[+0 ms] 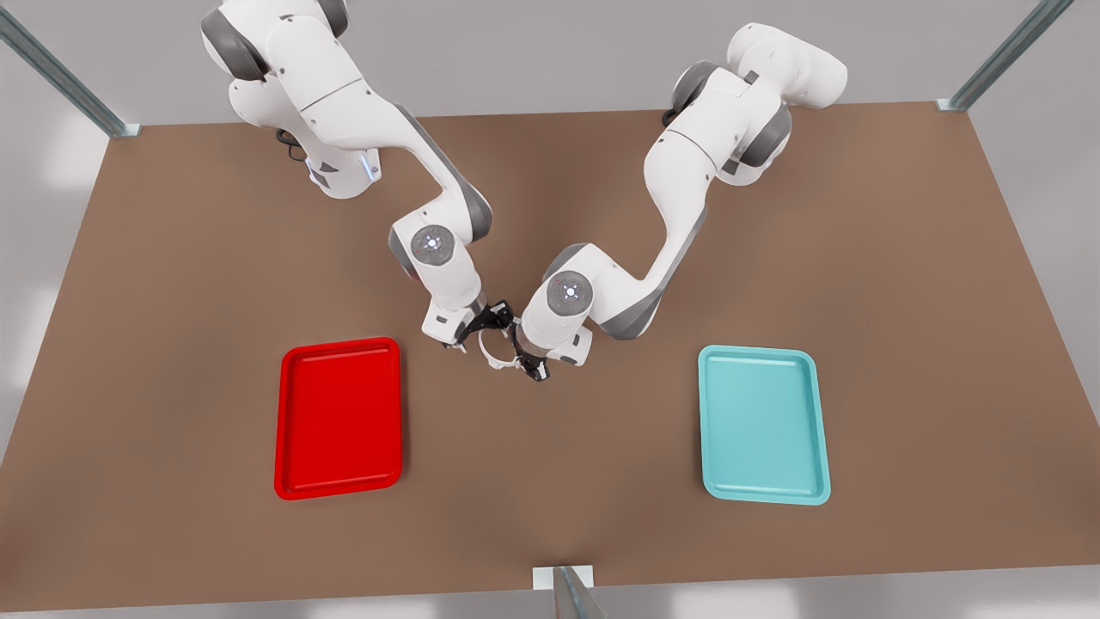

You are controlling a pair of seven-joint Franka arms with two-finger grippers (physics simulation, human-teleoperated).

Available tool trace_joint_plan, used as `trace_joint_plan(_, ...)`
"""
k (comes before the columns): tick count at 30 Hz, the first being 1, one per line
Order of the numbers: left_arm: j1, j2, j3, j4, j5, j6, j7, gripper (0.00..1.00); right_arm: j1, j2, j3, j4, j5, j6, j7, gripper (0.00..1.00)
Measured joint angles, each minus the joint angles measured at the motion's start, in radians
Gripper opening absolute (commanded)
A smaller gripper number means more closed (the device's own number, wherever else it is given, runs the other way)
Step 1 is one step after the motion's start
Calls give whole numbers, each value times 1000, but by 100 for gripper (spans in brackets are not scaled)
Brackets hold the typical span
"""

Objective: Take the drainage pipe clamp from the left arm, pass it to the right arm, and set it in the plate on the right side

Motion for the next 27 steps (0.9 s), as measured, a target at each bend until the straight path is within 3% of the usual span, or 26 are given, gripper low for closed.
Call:
trace_joint_plan(1,0,0,0,0,0,0,-1,21,-2,2,0,-1,0,9,-1,95)
trace_joint_plan(2,0,0,0,0,0,-1,-1,21,-3,4,0,-1,0,17,-3,84)
trace_joint_plan(3,0,-1,0,0,0,-1,-2,21,-5,5,0,-1,1,24,-4,65)
trace_joint_plan(9,1,-1,0,-1,0,-3,-5,21,-6,7,0,-1,6,48,-19,23)
trace_joint_plan(12,1,-2,1,-1,0,-5,-5,21,-8,8,0,0,6,53,-24,21)
trace_joint_plan(13,1,-3,2,-2,2,-6,-6,48,-8,9,0,0,6,54,-25,21)
trace_joint_plan(14,1,-4,3,-1,5,-6,-8,100,-8,9,0,0,6,55,-26,21)
trace_joint_plan(20,29,-40,-1,0,45,-39,-43,100,-8,8,0,3,6,55,-32,21)
trace_joint_plan(22,85,-84,-58,1,30,-104,-39,100,-9,7,-1,3,6,55,-34,21)
trace_joint_plan(27,431,-213,-149,74,29,-428,184,100,-31,2,-5,-7,6,56,-42,21)
